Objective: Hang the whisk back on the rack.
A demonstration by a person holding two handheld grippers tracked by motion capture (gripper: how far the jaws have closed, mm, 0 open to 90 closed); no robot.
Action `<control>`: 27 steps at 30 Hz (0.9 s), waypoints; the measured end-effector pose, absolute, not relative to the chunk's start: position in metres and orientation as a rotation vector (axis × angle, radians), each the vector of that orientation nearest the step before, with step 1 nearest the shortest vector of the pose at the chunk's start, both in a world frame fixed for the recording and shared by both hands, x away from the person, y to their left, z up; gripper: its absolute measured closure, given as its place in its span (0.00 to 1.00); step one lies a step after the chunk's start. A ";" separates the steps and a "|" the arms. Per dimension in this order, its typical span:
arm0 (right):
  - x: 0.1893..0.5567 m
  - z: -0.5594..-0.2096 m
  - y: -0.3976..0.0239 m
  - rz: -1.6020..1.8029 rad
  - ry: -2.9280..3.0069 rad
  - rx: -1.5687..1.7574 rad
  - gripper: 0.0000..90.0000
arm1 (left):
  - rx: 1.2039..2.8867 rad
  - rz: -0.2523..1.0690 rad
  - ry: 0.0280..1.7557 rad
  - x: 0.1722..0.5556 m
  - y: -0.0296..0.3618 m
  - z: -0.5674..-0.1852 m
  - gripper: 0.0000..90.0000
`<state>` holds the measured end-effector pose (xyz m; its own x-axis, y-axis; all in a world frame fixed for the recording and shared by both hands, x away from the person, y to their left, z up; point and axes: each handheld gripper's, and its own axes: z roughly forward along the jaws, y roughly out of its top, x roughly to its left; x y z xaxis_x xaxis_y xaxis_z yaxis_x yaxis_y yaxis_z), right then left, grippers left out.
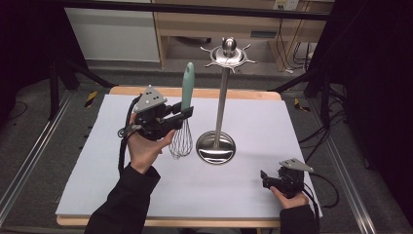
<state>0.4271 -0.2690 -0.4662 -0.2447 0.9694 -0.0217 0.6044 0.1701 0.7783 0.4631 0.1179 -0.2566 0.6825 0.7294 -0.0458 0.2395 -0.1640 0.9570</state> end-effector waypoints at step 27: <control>0.427 -0.466 -0.271 0.914 1.926 1.475 0.12 | 1.790 0.540 0.774 0.472 0.097 -0.250 0.77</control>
<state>0.4272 -0.2706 -0.4657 -0.2529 0.9674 -0.0159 0.5995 0.1696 0.7822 0.4721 0.0968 -0.2500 0.6872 0.7264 -0.0049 0.2467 -0.2271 0.9421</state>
